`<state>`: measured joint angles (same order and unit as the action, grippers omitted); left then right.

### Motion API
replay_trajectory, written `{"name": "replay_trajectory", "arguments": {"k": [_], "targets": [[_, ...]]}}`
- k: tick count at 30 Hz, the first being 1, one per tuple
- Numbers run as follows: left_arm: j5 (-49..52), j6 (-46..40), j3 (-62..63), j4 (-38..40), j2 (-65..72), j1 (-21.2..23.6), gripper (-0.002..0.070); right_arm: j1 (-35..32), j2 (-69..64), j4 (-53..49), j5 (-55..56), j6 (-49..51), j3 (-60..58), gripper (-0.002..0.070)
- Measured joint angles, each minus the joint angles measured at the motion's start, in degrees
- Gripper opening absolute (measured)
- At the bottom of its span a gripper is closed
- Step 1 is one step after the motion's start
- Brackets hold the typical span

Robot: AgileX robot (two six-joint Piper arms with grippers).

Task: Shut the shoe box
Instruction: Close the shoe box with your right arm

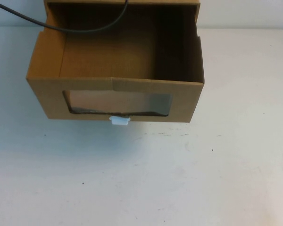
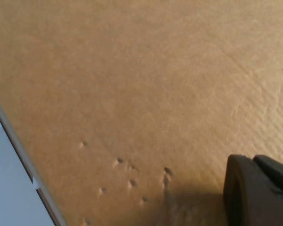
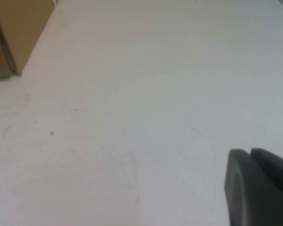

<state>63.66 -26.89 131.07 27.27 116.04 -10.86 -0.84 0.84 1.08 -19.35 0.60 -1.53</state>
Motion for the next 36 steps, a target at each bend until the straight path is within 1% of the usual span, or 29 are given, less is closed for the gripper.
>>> {"name": "replay_trajectory", "arguments": {"k": [3, 7, 9, 13, 16, 18, 21, 23, 25, 30, 32, 34, 36], "targets": [[0.00, 0.00, 0.00, 0.00, 0.00, 0.00, -0.0002, 0.00, 0.00, 8.33, 4.30, 0.00, 0.00, -0.0011], [0.00, 0.00, 0.00, 0.00, 0.00, 0.00, -0.0002, 0.00, 0.00, 27.70, 11.92, 0.00, 0.00, -0.0011], [0.00, 0.00, 0.00, 0.00, 0.00, 0.00, -0.0002, 0.00, 0.00, 35.40, 14.79, 0.00, 0.00, -0.0011], [0.00, 0.00, 0.00, 0.03, 0.00, 0.00, -0.0002, 0.00, 0.00, 41.62, 18.22, 0.00, 0.00, -0.0011], [0.00, 0.00, 0.00, 0.11, 0.00, 0.00, -0.0002, 0.00, 0.00, 42.24, 12.42, -1.31, 1.97, -0.0011], [0.00, 0.00, 0.00, 0.11, 0.00, 0.00, -0.0002, 0.00, -0.68, 42.24, 6.63, -3.16, 5.82, -0.0011], [-0.09, 0.00, 0.00, 0.11, 0.02, 0.00, -0.0002, 0.00, -6.90, 39.86, -5.50, -6.15, 14.93, -0.0011], [-0.09, 0.00, 0.00, 0.11, 0.02, 0.00, -0.0002, 0.00, -14.05, 38.10, -13.90, -9.27, 21.36, -0.0011], [-0.09, 0.00, 0.00, 0.11, 0.12, 0.00, -0.0002, 0.00, -21.01, 37.84, -19.97, -14.43, 26.60, -0.0011], [-0.09, 0.00, 0.00, 0.11, 0.12, 0.00, -0.0002, 0.00, -40.83, 40.50, -31.66, -25.55, 39.64, -0.0011], [-0.09, 0.00, 0.00, 0.11, 0.12, 0.00, -0.0002, 0.23, -47.43, 42.28, -34.69, -29.13, 45.09, -0.0011], [-0.09, 0.00, 0.00, 0.11, 0.12, 0.00, -0.0002, 1.96, -53.27, 42.50, -35.90, -30.88, 49.95, -0.0011], [-0.09, 0.00, 0.00, 0.11, 0.12, 0.00, -0.0002, 6.36, -58.67, 40.67, -35.23, -30.44, 55.13, -0.0011]]}}
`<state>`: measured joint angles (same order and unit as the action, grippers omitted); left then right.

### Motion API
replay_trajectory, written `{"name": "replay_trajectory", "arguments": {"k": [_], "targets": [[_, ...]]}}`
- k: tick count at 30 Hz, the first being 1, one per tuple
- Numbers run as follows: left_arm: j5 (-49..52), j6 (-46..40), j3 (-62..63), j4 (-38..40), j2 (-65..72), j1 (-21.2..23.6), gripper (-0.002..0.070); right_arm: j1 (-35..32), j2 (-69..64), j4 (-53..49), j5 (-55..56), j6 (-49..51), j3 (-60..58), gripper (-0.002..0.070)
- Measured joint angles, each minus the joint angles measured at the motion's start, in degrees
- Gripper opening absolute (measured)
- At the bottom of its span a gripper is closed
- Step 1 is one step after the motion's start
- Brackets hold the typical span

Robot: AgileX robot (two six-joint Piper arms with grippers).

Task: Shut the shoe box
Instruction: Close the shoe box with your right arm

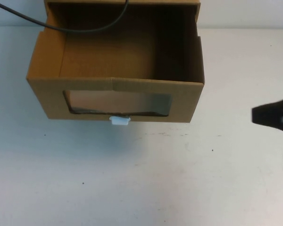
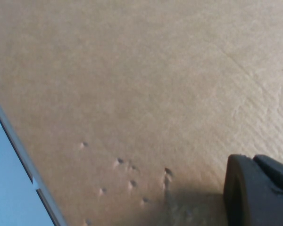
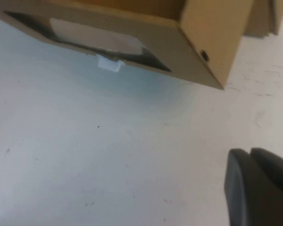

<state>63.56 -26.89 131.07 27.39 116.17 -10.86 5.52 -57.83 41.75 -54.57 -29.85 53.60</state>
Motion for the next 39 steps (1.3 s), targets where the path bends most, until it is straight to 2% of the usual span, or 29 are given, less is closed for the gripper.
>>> {"name": "replay_trajectory", "arguments": {"k": [6, 9, 11, 24, 39], "targets": [[0.00, -0.09, 0.00, 0.00, 0.00, 0.00, -0.0002, 22.71, -11.02, -16.04, 6.39, 12.31, 12.16, -0.0011], [0.00, -0.09, 0.00, 0.00, 0.00, 0.00, -0.0002, 30.83, -14.96, -21.06, 9.68, 16.73, 15.90, -0.0011], [0.00, -0.09, 0.00, 0.00, 0.00, 0.00, -0.0002, 33.44, -17.49, -21.93, 11.50, 17.98, 18.08, -0.0011], [-0.25, 0.11, 0.00, 0.00, 0.00, 0.00, -0.0002, 34.70, -32.30, -23.04, 14.13, 19.28, 29.38, -0.0011], [-0.46, 0.11, 0.00, 0.00, 0.00, 0.00, -0.0002, 33.45, -37.27, -22.98, 21.43, 19.37, 35.26, -0.0011]]}}
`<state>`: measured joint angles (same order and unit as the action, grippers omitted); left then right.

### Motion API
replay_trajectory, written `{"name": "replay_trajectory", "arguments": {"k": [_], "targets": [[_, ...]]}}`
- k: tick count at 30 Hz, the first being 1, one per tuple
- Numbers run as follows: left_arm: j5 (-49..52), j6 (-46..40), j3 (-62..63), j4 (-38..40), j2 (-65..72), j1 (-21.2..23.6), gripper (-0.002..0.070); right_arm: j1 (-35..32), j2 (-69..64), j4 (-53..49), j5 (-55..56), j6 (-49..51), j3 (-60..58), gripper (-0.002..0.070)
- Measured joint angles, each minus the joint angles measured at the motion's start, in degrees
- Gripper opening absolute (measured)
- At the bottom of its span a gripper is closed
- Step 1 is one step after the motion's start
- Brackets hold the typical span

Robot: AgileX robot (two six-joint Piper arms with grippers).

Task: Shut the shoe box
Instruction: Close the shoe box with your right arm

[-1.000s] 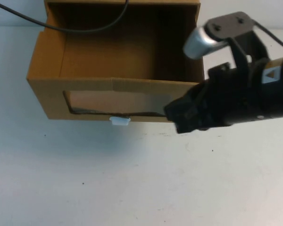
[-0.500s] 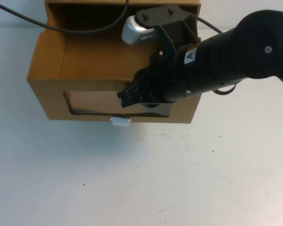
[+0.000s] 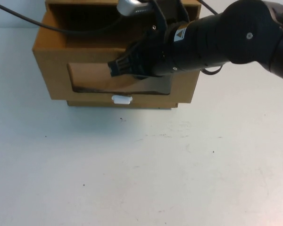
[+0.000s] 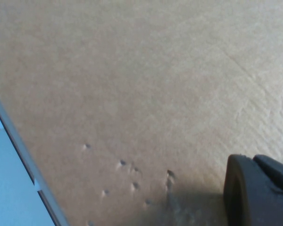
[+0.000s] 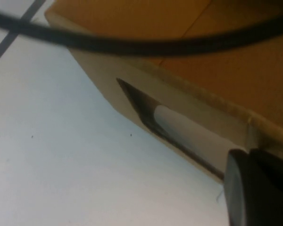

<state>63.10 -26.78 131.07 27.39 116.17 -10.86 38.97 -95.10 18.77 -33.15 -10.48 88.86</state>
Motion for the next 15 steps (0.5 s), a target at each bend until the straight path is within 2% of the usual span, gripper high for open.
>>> {"name": "replay_trajectory", "arguments": {"k": [15], "targets": [[0.00, 0.00, 0.00, 0.00, 0.00, 0.00, -0.0002, -6.50, -1.89, 7.49, 9.84, -2.37, 0.92, -0.0012]]}}
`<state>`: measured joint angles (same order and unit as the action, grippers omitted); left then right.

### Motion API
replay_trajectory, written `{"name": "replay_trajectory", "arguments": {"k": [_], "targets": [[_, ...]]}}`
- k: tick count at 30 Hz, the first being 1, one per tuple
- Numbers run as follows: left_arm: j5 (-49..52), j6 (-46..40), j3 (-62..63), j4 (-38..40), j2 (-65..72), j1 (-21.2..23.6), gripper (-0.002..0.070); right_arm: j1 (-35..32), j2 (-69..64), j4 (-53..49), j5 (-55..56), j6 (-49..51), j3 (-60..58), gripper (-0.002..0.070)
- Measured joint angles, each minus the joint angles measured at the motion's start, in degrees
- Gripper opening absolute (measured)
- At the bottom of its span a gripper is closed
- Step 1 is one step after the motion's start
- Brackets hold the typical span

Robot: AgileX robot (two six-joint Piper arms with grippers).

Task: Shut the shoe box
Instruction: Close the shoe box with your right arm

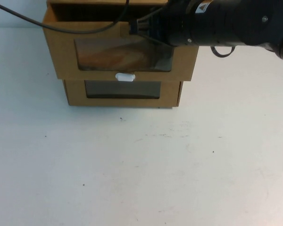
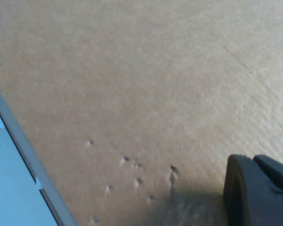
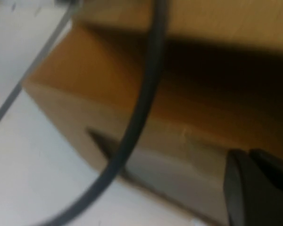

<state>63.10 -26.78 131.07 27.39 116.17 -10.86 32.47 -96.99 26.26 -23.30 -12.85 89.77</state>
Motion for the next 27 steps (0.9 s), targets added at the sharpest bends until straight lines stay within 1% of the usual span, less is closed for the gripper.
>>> {"name": "replay_trajectory", "arguments": {"k": [3, 7, 10, 16, 18, 27], "targets": [[0.00, 0.00, 0.00, 0.00, 0.00, 0.00, -0.0002, -0.48, -0.61, 2.55, 4.00, -2.30, 0.04, -0.0012], [0.10, 0.00, 0.00, 0.00, 0.00, 0.00, -0.0002, -0.48, -1.94, 4.12, 5.81, -3.08, 0.36, -0.0012], [0.10, 0.00, 0.00, 0.00, 0.00, 0.00, -0.0002, -0.62, -2.59, 5.05, 3.54, -3.67, 1.38, -0.0012], [0.10, 0.00, 0.00, 0.00, 0.00, 0.00, -0.0002, -0.62, -2.59, 8.87, -6.80, -8.26, 7.00, -0.0011], [0.10, 0.00, 0.00, 0.00, 0.00, 0.00, -0.0002, -0.62, -2.62, 8.98, -7.99, -8.72, 8.09, -0.0011], [0.10, 0.00, 0.00, 0.00, 0.00, 0.00, -0.0002, -0.69, -7.18, 9.38, -7.12, -8.73, 9.23, -0.0011]]}}
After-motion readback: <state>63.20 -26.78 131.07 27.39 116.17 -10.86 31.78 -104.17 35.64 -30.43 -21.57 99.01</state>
